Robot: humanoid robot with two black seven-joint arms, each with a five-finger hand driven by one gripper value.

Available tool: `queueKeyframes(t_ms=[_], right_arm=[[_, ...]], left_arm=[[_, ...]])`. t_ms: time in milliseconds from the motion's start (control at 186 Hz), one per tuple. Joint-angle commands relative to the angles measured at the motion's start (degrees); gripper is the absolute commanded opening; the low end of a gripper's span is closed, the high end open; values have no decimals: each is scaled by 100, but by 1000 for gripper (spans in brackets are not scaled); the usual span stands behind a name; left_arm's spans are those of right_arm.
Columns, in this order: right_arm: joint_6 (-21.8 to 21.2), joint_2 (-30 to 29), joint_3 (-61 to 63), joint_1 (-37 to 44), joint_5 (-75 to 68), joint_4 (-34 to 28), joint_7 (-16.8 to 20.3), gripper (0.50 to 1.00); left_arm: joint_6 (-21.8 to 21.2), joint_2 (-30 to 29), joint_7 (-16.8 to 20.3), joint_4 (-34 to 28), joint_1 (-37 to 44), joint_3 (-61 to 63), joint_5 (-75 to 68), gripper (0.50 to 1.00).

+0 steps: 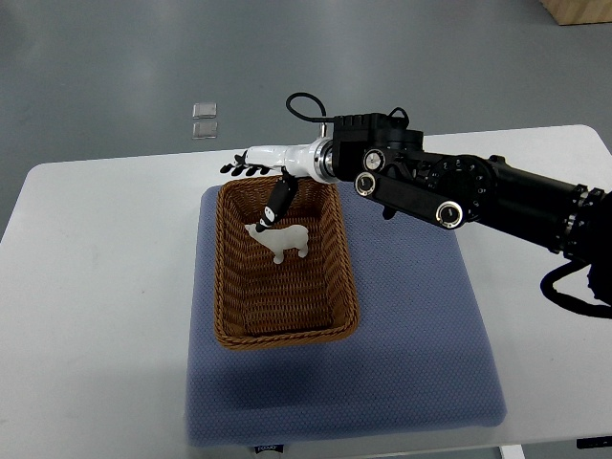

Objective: Place white bear in brown basket with right hand

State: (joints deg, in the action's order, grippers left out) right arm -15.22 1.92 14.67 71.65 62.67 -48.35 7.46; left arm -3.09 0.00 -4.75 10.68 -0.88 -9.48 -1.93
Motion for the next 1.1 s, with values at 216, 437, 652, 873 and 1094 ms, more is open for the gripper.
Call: queueKeyframes(t_ms=[216, 437, 652, 873, 1094], right_arm=[[45, 792, 2135, -449, -325, -157, -7, 915], [423, 643, 4508, -1979, -571, -148, -719, 913], [476, 309, 5573, -2849, -2750, -25, -1000, 913], [388, 309, 5582, -3148, -5089, 528, -1150, 928], [397, 160, 5573, -3262, -5458, 801, -1765, 930]], left_arm=[[2, 0, 0, 5, 0, 8, 0, 1000], [2, 0, -9, 13, 0, 8, -9, 1000], [2, 0, -9, 13, 0, 8, -18, 1000], [2, 0, -9, 13, 0, -1, -18, 1000], [2, 0, -9, 22, 0, -1, -18, 1000]])
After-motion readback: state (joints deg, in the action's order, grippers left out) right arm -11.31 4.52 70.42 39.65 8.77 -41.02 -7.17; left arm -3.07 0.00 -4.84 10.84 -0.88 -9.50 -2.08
